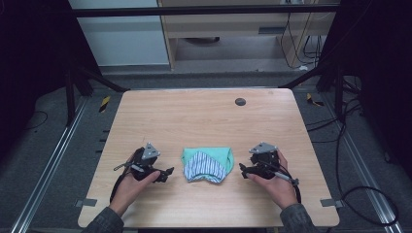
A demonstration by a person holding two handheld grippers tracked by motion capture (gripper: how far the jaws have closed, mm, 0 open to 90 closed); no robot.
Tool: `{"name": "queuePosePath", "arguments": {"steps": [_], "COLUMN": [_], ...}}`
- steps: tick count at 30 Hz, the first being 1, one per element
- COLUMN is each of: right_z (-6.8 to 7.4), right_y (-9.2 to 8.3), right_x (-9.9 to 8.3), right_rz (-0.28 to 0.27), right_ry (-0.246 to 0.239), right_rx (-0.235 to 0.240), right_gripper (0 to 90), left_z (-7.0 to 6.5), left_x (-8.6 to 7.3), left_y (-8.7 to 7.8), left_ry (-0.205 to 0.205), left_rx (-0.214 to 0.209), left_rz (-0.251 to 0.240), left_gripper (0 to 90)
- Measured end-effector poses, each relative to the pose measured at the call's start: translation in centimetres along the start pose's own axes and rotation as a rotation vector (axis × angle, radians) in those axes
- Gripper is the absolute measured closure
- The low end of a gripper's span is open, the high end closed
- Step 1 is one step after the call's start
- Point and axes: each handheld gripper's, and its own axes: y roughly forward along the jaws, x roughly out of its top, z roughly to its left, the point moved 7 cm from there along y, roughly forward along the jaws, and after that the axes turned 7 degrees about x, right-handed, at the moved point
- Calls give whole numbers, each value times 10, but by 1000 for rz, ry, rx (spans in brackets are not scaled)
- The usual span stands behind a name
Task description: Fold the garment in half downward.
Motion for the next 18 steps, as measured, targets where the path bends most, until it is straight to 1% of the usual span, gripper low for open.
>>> {"name": "queuePosePath", "arguments": {"steps": [2,4,5,6,8,10,11,13,14,15,16,18], "right_z": [-10,-17,-20,-23,-30,-38,-41,-51,-55,-57,-61,-66], "right_y": [1,3,3,4,7,11,13,17,20,22,25,29], "right_x": [-4,-8,-8,-9,-9,-9,-9,-9,-9,-10,-10,-10], "right_rz": [-5,7,8,1,-7,-17,-21,-32,-31,-28,-20,-34], "right_ry": [41,70,81,78,99,127,138,176,188,209,216,230], "right_rx": [-1,6,8,7,3,-8,-14,-33,-42,-45,-59,-73], "right_gripper": [86,67,70,66,67,68,70,78,78,78,81,87], "left_z": [7,13,16,20,28,36,42,49,51,53,55,57], "left_x": [-1,-2,-2,-2,-3,-3,-3,-3,-4,-5,-5,-6], "left_y": [2,4,5,7,10,14,16,21,24,27,30,35], "left_ry": [-4,-2,-3,-10,-36,-55,-71,-101,-113,-118,-122,-138], "left_rx": [4,8,13,23,36,57,68,76,76,81,87,92], "left_rz": [-2,3,6,9,14,19,17,16,18,23,24,27], "left_gripper": [66,66,63,62,62,62,62,65,65,66,66,70]}}
